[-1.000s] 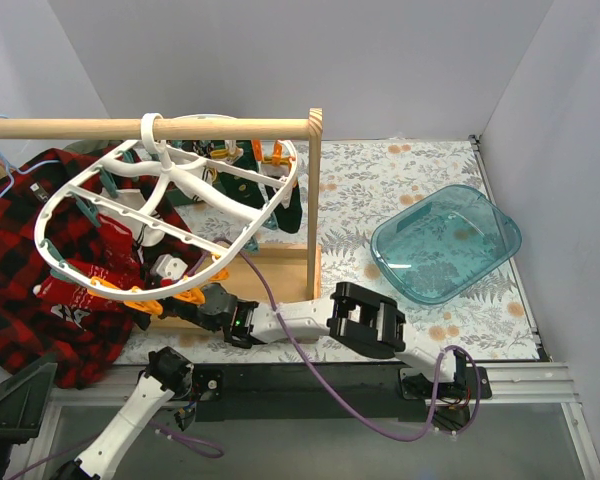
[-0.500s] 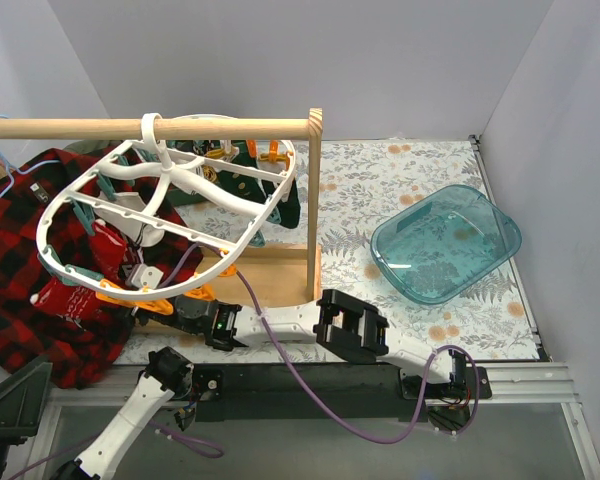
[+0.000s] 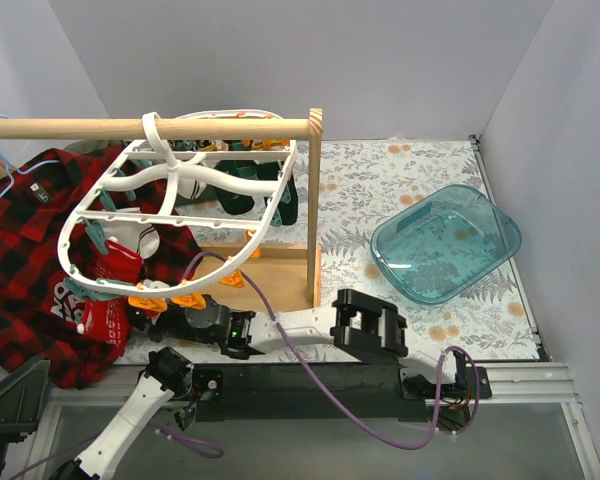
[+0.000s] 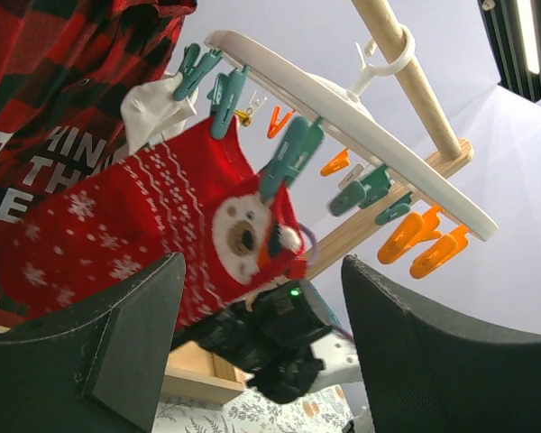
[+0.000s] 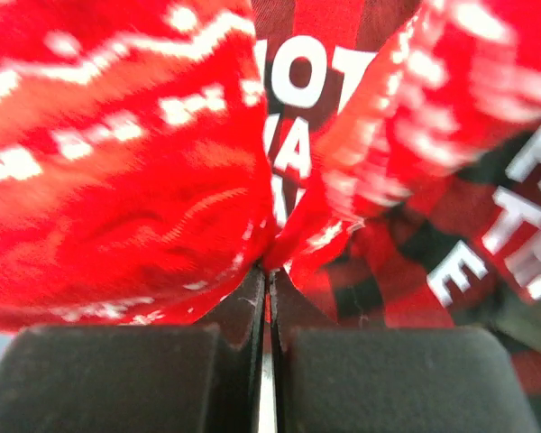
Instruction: Remove the socks clipped to the hanger
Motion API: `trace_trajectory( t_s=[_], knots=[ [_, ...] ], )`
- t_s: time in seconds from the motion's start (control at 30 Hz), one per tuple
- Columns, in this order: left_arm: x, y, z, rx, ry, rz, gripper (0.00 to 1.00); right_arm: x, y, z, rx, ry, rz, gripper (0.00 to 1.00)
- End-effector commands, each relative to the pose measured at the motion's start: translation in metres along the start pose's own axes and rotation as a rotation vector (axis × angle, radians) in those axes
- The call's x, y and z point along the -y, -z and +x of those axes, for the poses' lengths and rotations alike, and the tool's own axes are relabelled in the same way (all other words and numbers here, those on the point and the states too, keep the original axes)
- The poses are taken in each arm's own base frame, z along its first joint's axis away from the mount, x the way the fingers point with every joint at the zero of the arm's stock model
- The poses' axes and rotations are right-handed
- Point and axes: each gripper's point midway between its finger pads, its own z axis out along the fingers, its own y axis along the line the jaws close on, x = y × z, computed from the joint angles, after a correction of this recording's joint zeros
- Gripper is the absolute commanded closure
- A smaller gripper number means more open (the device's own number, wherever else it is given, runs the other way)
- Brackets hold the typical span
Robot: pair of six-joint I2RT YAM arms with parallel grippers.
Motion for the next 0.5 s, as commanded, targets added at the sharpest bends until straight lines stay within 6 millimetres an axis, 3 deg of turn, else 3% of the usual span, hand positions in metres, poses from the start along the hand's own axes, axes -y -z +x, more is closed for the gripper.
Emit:
trace_trajectory(
  t_s=[0.0,0.1,0.13,0.17,0.2,0.23,0.27,0.33,0.37,0.4,0.47],
  knots=[
    [-0.015,0.006,-0.001,0.016,-0.001,-0.023,0.32,-0.013,0.030,-0.084,0.116,-0.035,-0.051,0.99],
    [-0.014,-0.001,0.009,-0.010,-0.009,-0.025,0.30,-0.017,0.062,-0.082,0.078,-0.042,-0.089,0.99],
    [-0.014,-0.004,0.012,-0.019,-0.016,-0.021,0.28,-0.018,0.072,-0.101,0.101,-0.043,-0.097,0.99],
    [-0.013,-0.010,0.022,-0.048,-0.029,-0.020,0.27,-0.020,0.086,-0.084,0.058,-0.041,-0.117,0.99],
    [-0.010,-0.015,0.025,-0.054,-0.028,-0.011,0.24,-0.021,0.093,-0.084,0.051,-0.042,-0.123,0.99],
    [-0.007,-0.020,0.030,-0.067,-0.029,-0.003,0.22,-0.021,0.104,-0.101,0.074,-0.042,-0.128,0.99],
    [-0.008,-0.029,0.043,-0.100,-0.047,-0.011,0.21,-0.020,0.118,-0.084,0.035,-0.043,-0.130,0.99],
    [0.005,-0.040,0.051,-0.122,-0.038,0.038,0.19,-0.019,0.134,-0.096,0.048,-0.041,-0.135,0.99],
    [0.006,-0.050,0.064,-0.151,-0.055,0.041,0.18,-0.022,0.144,-0.087,0.025,-0.039,-0.155,0.99],
    [0.018,-0.056,0.064,-0.146,-0.045,0.089,0.17,-0.024,0.151,-0.086,0.019,-0.039,-0.168,0.99],
    [0.026,-0.065,0.073,-0.170,-0.055,0.121,0.15,-0.024,0.162,-0.097,0.035,-0.040,-0.179,0.99]
  ],
)
